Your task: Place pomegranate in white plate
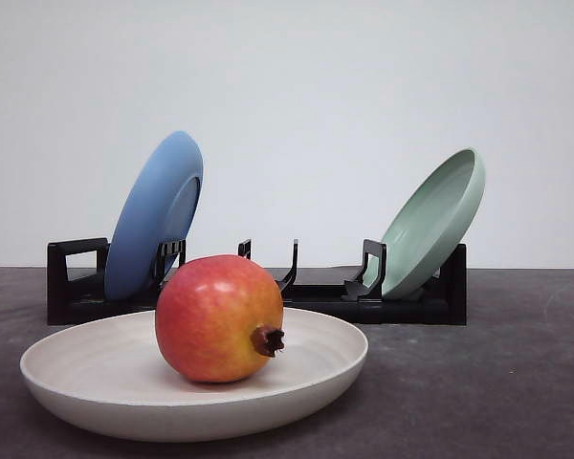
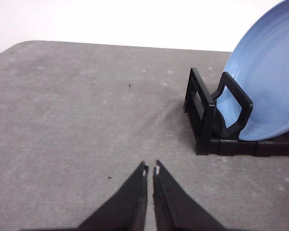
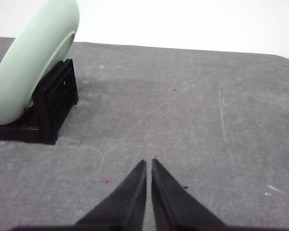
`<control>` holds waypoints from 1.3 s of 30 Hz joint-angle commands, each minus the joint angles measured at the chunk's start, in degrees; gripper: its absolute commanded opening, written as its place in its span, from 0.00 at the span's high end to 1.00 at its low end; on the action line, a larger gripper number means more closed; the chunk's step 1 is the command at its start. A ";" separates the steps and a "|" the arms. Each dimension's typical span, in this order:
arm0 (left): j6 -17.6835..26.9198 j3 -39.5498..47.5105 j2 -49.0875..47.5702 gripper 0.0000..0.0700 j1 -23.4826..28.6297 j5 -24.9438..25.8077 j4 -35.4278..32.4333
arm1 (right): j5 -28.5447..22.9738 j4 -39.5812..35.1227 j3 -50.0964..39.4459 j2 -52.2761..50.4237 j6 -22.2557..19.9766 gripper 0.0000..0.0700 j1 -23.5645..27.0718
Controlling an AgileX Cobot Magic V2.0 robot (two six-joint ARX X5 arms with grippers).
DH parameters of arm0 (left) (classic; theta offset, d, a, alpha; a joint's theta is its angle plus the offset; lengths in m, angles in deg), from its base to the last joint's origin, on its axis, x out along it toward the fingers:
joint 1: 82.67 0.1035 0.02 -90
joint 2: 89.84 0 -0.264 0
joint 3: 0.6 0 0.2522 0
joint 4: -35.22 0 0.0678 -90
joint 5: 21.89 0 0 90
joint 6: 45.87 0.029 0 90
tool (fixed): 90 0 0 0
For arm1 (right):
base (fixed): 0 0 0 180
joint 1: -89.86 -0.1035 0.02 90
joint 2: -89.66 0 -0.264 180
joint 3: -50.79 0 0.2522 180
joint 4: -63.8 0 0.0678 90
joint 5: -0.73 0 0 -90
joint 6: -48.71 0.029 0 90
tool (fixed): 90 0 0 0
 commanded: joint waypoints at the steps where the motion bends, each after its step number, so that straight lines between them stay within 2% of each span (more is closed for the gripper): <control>1: 0.39 0.66 0.02 1.00 0.05 -0.09 0.02 | -0.04 -0.68 -0.31 0.00 0.42 0.98 0.07; 39: 0.39 0.66 0.02 1.00 0.04 -0.09 0.02 | -0.04 -0.68 -0.31 0.00 0.42 0.98 0.07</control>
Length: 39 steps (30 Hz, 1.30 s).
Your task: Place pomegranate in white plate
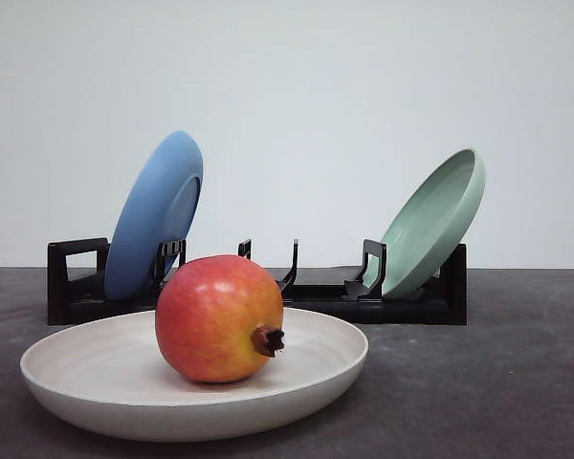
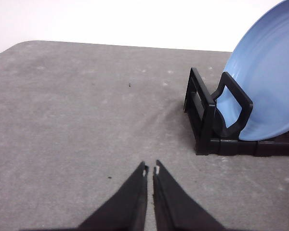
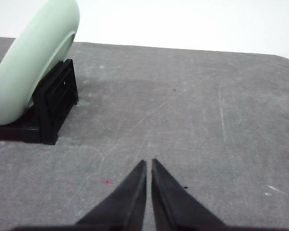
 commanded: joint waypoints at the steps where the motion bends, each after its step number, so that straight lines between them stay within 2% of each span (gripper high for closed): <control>1: 0.39 0.66 0.02 1.00 0.05 -0.09 0.02 | -0.04 -0.65 -0.28 0.00 0.42 0.98 0.07; 39: 0.39 0.66 0.02 1.00 0.06 -0.11 0.02 | -0.04 -0.65 -0.28 0.00 0.42 0.98 0.07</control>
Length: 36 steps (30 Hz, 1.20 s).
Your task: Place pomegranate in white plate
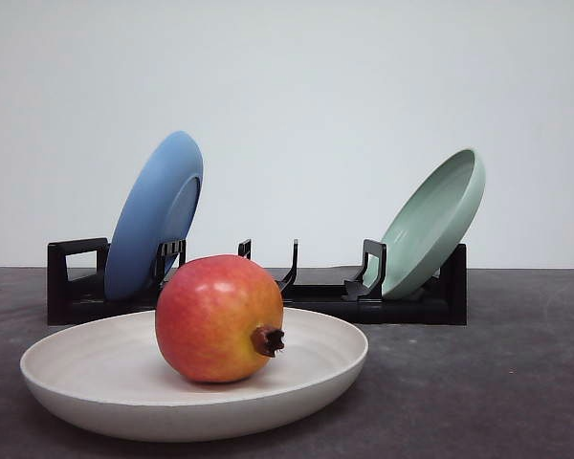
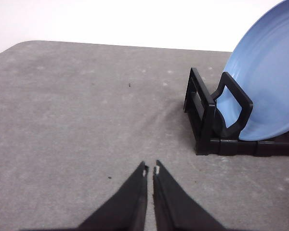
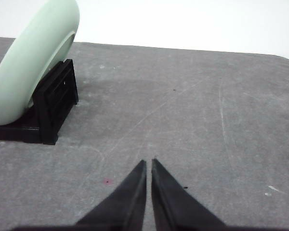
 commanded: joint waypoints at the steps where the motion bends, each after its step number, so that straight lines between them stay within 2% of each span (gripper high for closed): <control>1: 0.39 0.65 0.02 1.00 0.04 -0.09 0.02 | -0.04 -0.61 -0.28 0.00 0.42 0.98 0.07; 36: 0.39 0.65 0.02 1.00 0.06 -0.09 0.02 | -0.04 -0.61 -0.28 0.00 0.42 0.98 0.07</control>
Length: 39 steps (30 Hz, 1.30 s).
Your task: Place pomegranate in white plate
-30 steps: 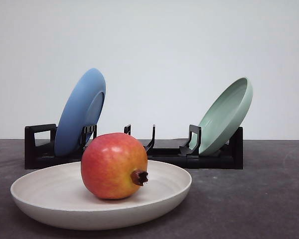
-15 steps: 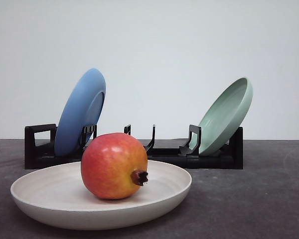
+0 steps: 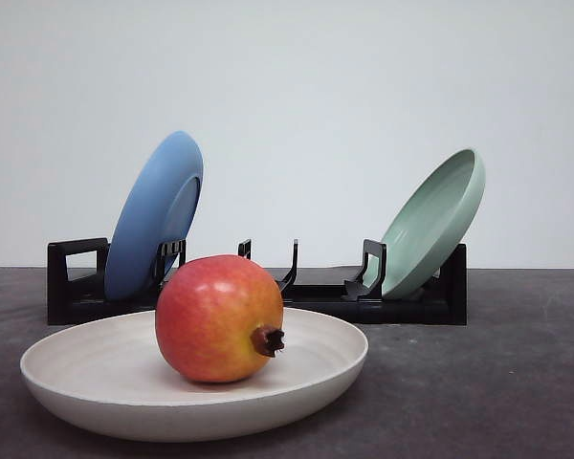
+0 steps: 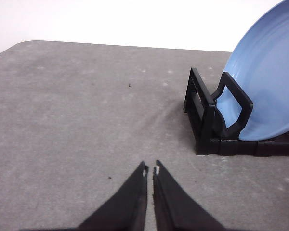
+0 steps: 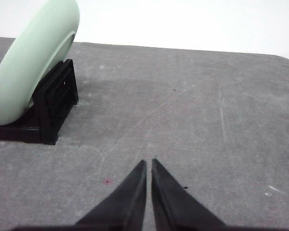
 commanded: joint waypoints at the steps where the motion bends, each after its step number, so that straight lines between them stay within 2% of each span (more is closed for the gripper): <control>1: 0.39 0.63 0.02 1.00 0.04 -0.09 0.02 | -0.04 -0.61 -0.28 0.00 0.42 0.98 0.07; 39: 0.39 0.63 0.02 1.00 0.05 -0.09 0.02 | -0.04 -0.61 -0.28 0.00 0.43 0.98 0.07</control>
